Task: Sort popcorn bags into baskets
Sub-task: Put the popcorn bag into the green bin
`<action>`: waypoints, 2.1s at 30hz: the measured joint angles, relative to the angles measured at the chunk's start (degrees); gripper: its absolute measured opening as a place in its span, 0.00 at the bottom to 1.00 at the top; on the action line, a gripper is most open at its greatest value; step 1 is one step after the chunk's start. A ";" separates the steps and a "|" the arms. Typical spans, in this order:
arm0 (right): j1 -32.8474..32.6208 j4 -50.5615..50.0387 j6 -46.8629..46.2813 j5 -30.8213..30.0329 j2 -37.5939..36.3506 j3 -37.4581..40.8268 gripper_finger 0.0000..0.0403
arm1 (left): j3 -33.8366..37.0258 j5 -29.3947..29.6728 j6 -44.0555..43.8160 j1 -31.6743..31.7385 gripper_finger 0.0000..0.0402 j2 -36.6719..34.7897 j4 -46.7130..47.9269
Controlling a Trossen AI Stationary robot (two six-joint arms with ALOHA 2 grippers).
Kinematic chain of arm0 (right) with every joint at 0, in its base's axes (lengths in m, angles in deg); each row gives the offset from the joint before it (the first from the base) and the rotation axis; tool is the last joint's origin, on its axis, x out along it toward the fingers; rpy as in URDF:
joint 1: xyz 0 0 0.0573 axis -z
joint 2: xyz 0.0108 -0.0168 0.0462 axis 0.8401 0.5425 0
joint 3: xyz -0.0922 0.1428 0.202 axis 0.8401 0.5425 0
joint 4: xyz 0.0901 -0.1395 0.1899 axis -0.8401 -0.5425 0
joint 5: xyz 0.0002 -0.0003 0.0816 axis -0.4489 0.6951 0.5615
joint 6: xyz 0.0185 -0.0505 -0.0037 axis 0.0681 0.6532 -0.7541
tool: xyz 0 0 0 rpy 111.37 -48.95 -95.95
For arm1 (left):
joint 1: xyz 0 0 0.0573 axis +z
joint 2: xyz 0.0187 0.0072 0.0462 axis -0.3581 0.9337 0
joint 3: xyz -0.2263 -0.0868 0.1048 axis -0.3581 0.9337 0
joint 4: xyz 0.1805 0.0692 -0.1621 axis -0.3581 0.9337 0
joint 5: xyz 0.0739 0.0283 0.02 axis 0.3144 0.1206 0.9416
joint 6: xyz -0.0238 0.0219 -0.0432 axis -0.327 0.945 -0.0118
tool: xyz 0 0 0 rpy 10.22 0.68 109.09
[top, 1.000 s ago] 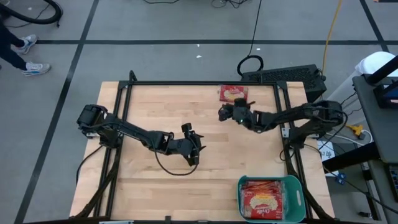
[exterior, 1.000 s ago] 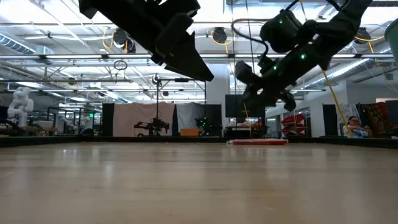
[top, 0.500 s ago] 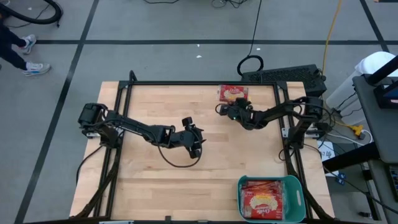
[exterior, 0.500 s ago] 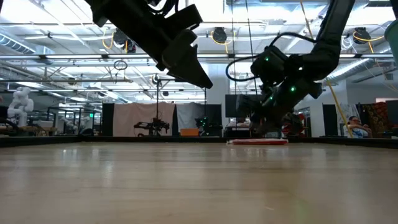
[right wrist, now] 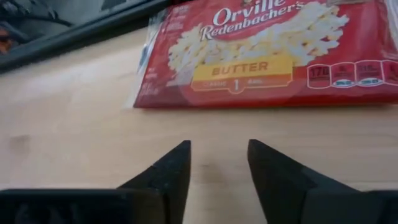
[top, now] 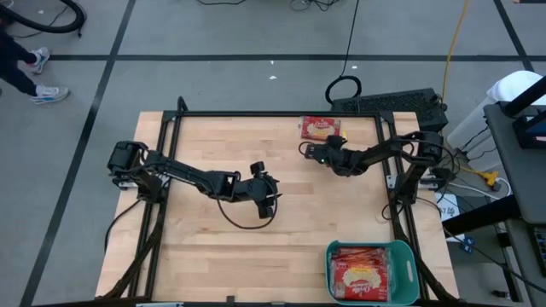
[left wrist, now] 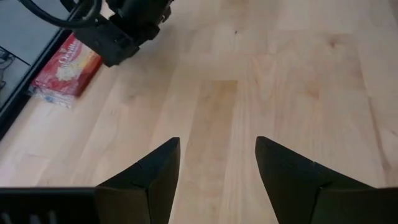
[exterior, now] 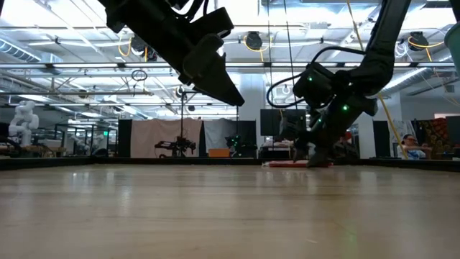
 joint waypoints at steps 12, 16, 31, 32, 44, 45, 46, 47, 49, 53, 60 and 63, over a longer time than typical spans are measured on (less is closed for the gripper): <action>2.22 1.05 -4.78 -4.50 -0.09 1.09 0.63 | 0.00 -0.62 -0.57 0.00 0.53 -0.02 1.56; 3.66 -0.07 -5.45 -3.29 -0.17 1.01 0.64 | 0.00 -0.62 -0.58 -0.15 0.53 -0.02 1.69; 6.57 2.14 -6.00 -2.95 0.02 1.09 0.51 | -0.02 -0.62 1.69 -1.49 0.53 -0.04 1.53; 6.62 2.15 -5.63 -2.94 0.03 1.11 0.50 | -0.02 -0.62 1.71 -1.49 0.53 -0.03 1.55; 4.07 10.77 -1.11 -2.39 3.82 1.05 0.38 | -0.02 -0.42 7.05 3.10 0.53 -0.04 1.53; 3.47 11.93 -0.38 -2.05 3.97 1.05 0.38 | -0.02 -0.39 7.29 4.03 0.53 -0.04 1.64; 2.70 12.99 0.42 -1.52 3.99 1.05 0.38 | -0.02 -0.38 7.44 4.85 0.53 -0.04 1.90; 1.73 13.88 1.81 -0.99 3.86 1.08 0.37 | -0.04 -0.37 7.45 5.63 0.53 -0.04 2.52; -0.33 14.48 6.41 -0.59 2.74 1.09 0.38 | -0.04 -0.36 6.91 7.06 0.53 -0.07 4.37; -2.51 9.44 11.09 0.06 -2.17 -0.16 0.38 | 1.57 -0.38 4.87 9.09 0.53 -0.09 5.42; -3.86 -27.25 21.86 3.21 -11.97 -14.63 0.38 | 8.10 -0.44 3.05 10.69 0.53 -0.07 -2.99; -3.05 -38.76 30.39 3.05 -11.96 -22.54 0.38 | 8.63 -0.62 3.13 11.16 0.53 -0.07 -4.89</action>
